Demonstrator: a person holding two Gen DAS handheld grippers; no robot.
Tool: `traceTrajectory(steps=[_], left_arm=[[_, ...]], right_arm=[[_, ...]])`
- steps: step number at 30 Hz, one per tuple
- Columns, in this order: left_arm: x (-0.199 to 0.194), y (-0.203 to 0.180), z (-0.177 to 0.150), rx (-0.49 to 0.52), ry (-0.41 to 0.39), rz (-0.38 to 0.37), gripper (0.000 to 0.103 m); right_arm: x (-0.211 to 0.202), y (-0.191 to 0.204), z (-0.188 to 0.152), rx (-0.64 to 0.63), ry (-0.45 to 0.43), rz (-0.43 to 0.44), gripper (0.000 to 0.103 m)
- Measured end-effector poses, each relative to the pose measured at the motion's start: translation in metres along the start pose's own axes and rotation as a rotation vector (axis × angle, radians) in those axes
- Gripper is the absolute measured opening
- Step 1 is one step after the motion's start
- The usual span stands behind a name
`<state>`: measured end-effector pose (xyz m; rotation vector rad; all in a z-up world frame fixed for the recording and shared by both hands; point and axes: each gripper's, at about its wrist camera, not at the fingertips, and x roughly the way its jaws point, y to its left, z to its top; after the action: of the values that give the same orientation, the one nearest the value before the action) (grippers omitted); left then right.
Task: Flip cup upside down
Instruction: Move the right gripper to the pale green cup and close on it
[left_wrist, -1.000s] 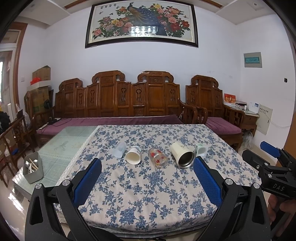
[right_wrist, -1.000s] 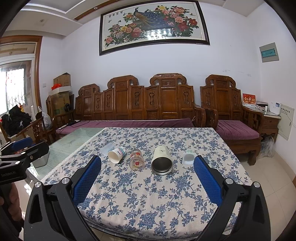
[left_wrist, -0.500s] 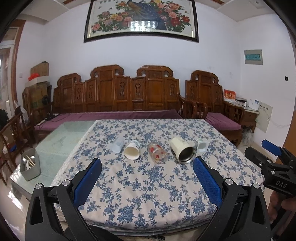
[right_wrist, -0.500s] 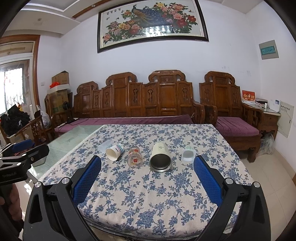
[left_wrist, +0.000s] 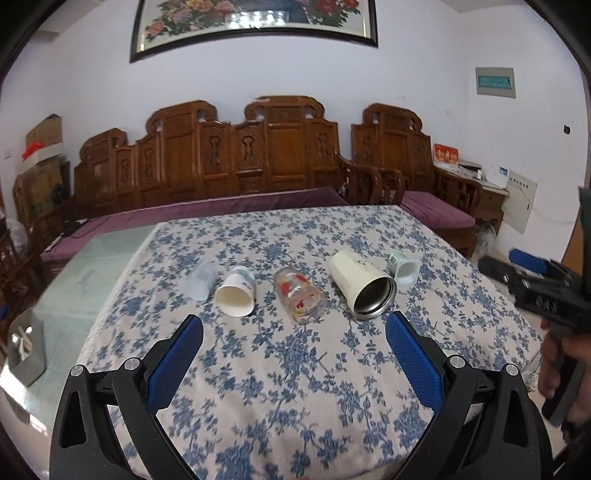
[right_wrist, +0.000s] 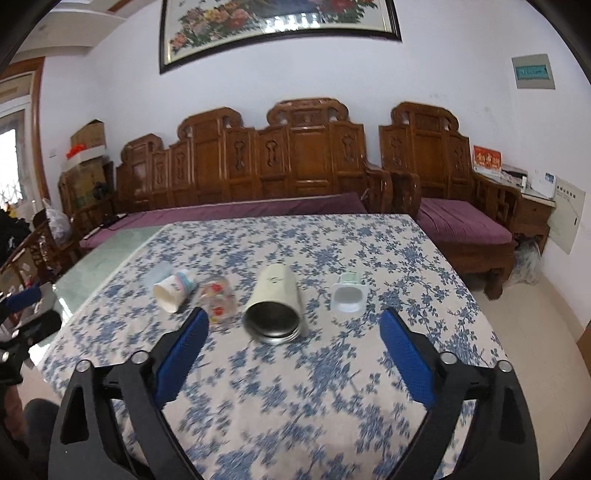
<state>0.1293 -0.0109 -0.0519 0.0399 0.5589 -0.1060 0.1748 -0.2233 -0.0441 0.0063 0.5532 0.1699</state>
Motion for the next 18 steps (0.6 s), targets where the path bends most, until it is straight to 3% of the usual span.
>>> traceTrajectory(steps=[9,18], left_arm=[[0.077,0.001,0.009,0.014,0.077,-0.057,0.095],[0.125,-0.004,0.001,0.029,0.146,-0.113,0.095]], right_arm=[[0.100,-0.036,0.033,-0.012,0.121,-0.031,0.079],[0.205,-0.064,0.045,-0.005,0.299,-0.045,0.070]])
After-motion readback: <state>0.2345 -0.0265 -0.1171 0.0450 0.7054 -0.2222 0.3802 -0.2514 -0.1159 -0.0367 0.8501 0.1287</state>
